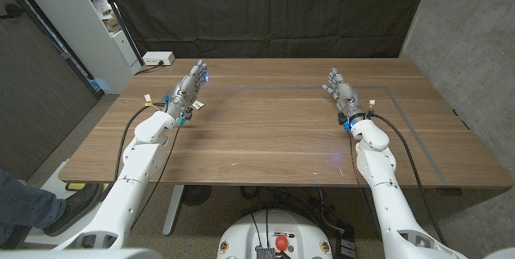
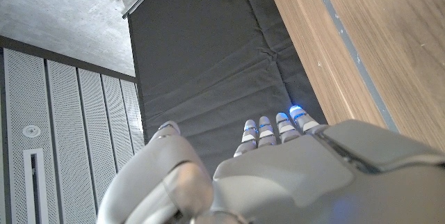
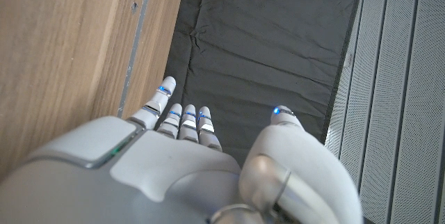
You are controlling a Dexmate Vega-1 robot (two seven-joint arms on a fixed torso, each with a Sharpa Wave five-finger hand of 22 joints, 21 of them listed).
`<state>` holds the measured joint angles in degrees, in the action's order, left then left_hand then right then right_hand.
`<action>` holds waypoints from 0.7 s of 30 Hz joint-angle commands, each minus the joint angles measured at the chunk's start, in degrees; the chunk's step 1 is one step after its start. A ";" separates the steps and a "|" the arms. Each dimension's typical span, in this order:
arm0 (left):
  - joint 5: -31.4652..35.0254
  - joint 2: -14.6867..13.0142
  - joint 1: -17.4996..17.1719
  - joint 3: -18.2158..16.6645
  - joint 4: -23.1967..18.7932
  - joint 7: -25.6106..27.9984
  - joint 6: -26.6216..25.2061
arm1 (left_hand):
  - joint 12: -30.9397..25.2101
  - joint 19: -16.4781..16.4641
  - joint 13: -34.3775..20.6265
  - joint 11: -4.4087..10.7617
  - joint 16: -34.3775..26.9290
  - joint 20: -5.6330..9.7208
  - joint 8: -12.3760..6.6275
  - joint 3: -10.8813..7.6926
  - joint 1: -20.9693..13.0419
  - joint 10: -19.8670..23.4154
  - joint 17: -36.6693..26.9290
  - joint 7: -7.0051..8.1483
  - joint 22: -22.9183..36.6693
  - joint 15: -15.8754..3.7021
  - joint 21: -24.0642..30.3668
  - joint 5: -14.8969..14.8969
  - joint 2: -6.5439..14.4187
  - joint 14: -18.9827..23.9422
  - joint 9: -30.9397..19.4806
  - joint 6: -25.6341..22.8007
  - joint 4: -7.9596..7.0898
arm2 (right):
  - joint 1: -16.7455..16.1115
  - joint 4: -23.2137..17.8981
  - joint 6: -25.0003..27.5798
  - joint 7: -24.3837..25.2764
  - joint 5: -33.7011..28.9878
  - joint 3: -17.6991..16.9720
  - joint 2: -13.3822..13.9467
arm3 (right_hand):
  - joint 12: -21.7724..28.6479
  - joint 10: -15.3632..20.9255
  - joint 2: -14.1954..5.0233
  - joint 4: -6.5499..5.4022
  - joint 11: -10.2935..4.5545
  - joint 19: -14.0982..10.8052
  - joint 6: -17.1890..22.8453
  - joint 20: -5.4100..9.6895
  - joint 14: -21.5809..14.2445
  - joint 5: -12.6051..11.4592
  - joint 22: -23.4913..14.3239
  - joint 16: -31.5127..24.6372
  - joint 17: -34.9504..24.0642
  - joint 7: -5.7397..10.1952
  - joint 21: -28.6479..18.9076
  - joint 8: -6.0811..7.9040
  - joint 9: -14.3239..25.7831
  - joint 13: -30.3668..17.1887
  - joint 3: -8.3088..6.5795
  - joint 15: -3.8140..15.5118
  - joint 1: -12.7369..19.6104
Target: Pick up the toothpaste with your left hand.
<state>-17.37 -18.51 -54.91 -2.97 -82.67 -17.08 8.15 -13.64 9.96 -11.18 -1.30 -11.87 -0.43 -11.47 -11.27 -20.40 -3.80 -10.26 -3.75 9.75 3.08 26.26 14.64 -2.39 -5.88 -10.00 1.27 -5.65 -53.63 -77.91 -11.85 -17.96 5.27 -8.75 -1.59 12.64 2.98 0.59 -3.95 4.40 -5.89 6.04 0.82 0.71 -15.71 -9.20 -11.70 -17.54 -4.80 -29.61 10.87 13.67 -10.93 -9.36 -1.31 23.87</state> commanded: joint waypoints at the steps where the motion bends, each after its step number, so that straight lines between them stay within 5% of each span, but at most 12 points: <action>1: -0.98 -0.92 -0.46 -1.73 0.28 -1.49 1.01 | -0.23 3.37 -0.07 0.11 -0.26 -0.22 -0.45 -0.17 -0.12 0.65 -0.19 -0.18 0.10 0.12 -0.16 0.27 0.45 0.43 -0.23 -0.50 0.42 | 0.89 1.06 -0.18 0.63 -0.82 0.44 -0.26 | -0.07 0.59 -0.69 0.46 0.00 -0.61 0.16 0.03 -0.49 -0.33 -0.18 -0.32 0.13 0.31 0.15 0.52 -0.01 -0.01 -0.26 0.07 0.17; 21: -0.96 -2.03 -1.60 -2.56 -1.10 -2.88 1.53 | -0.31 2.88 -0.02 0.16 -0.24 -0.44 -0.42 -0.09 -0.30 1.55 -0.21 0.00 0.12 0.06 -0.72 0.18 0.54 1.16 -0.24 -1.41 0.72 | 1.04 1.11 -0.28 0.28 -0.78 0.15 -0.59 | -0.27 0.90 -0.79 0.59 -0.05 -1.03 0.49 -0.20 -0.73 -0.41 -0.19 -0.34 0.62 0.37 0.85 0.56 -0.58 -0.01 -0.20 0.13 0.13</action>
<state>-18.08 -20.20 -56.04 -5.05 -83.40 -19.07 8.99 -13.64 9.96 -11.19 -1.33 -11.87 -0.42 -11.47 -11.20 -20.40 -2.38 -10.26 -3.47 9.74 3.05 25.61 14.64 -2.39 -5.08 -10.00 0.19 -5.28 -52.57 -76.71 -11.96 -17.64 4.45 -8.44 -1.92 12.64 3.28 0.28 -3.72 4.10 -6.41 6.19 0.71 0.40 -15.71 -9.20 -11.70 -17.01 -4.65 -29.01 10.87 13.03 -10.93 -9.60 -1.00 24.17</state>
